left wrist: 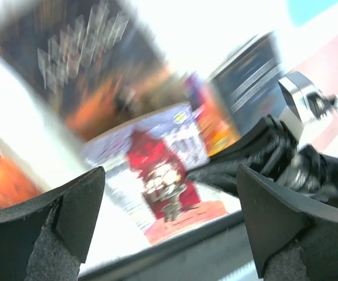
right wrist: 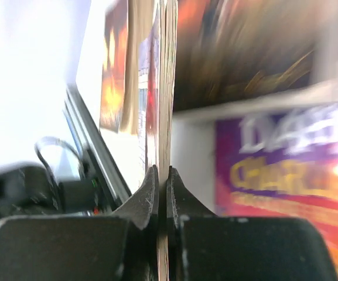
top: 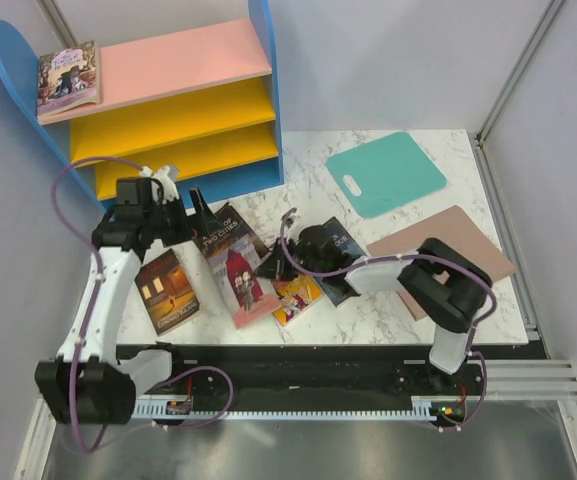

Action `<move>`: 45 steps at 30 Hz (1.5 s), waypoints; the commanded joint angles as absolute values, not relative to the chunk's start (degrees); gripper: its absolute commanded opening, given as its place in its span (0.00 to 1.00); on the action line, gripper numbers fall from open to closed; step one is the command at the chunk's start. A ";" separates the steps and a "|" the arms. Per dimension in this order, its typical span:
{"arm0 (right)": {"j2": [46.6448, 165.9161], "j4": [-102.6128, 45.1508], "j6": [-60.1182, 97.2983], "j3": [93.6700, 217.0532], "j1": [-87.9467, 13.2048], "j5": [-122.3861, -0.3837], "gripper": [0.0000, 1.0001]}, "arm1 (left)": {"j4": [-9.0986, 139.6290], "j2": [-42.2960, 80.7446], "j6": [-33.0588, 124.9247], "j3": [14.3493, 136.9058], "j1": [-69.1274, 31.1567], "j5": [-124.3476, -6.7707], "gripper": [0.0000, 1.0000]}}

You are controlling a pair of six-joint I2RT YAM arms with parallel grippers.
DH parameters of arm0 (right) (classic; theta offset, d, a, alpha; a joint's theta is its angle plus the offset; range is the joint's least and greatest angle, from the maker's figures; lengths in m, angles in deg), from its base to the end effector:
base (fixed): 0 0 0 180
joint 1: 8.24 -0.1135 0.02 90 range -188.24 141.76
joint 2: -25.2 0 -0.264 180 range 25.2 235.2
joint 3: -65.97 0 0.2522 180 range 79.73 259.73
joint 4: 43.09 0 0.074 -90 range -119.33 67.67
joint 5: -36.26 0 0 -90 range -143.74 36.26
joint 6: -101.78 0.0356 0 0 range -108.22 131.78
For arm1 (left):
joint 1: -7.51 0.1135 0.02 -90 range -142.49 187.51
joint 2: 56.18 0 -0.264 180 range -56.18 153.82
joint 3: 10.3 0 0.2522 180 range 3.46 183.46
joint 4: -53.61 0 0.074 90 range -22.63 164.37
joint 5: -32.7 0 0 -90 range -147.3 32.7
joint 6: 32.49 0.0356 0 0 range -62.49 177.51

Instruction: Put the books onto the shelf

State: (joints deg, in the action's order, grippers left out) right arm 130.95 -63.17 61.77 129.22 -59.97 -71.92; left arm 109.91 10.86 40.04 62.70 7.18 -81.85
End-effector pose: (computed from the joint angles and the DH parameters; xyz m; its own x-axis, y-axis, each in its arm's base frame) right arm 0.2250 0.3031 0.1561 -0.8600 0.0848 -0.5032 -0.4135 0.4621 0.7845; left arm 0.2357 -0.0161 0.3009 -0.8155 -0.2684 -0.5128 0.0268 0.8675 -0.4967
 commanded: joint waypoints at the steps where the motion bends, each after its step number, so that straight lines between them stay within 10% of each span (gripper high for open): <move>1: 120.41 -58.26 55.64 131.13 -54.49 -68.86 0.00 | 106.31 2.89 39.94 66.39 7.43 -84.98 1.00; 21: 107.46 -59.03 61.69 134.22 -42.70 -79.40 0.00 | 48.49 -11.71 13.31 32.48 7.43 -112.57 0.98; 38: 110.19 -68.34 68.90 136.15 -43.05 -80.90 0.00 | 41.62 -9.51 9.26 25.44 6.90 -109.24 0.60; 45: 112.82 -67.13 67.94 138.87 -45.68 -79.32 0.00 | 38.37 -8.19 7.50 24.90 5.67 -109.24 0.59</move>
